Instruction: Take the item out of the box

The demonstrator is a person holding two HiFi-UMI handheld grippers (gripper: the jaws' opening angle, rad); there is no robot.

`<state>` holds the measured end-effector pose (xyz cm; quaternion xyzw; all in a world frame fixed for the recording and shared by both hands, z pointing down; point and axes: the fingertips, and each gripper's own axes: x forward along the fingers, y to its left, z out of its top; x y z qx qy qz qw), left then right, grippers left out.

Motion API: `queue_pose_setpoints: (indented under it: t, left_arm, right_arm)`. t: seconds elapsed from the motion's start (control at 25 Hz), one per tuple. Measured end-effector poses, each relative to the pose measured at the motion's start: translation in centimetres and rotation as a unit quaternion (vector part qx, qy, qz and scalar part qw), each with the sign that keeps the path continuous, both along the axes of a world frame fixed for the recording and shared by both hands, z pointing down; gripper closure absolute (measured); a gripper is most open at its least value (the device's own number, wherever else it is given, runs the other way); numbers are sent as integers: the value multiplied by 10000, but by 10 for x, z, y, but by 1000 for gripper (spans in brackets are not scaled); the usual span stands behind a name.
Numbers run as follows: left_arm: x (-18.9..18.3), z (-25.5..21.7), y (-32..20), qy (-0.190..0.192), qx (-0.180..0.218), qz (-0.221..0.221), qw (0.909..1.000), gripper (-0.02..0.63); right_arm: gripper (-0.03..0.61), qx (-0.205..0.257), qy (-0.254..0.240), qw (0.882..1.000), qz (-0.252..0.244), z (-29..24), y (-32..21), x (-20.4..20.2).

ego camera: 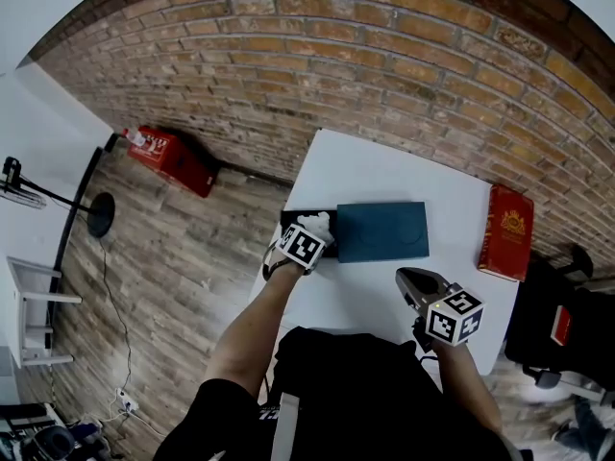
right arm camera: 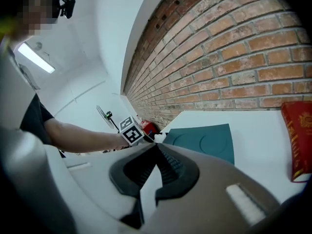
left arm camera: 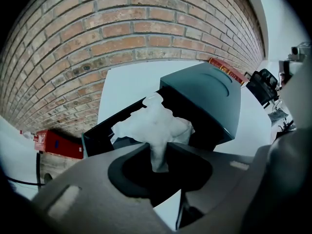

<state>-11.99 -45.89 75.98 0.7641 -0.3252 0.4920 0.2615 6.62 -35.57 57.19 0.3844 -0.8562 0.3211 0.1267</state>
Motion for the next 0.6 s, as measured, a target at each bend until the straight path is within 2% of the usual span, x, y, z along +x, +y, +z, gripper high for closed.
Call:
queue_pose_setpoints:
  t: [0.12, 0.28, 0.4, 0.6]
  left_arm:
    - [-9, -19, -4, 23, 386, -361, 9986, 506]
    - [-7, -42, 10, 269, 545, -728, 9955, 507]
    - [4, -72, 17, 638, 806, -830, 9912, 508]
    - [5, -115, 25, 787, 1212, -819, 9861, 508]
  right_arm:
    - [578, 65, 9, 10000, -73, -2, 9, 6]
    - [578, 21, -43, 9998, -192, 4, 27, 15]
    - [578, -82, -80, 9993, -343, 14, 40, 18]
    - [578, 31, -111, 9990, -425, 12, 39, 18]
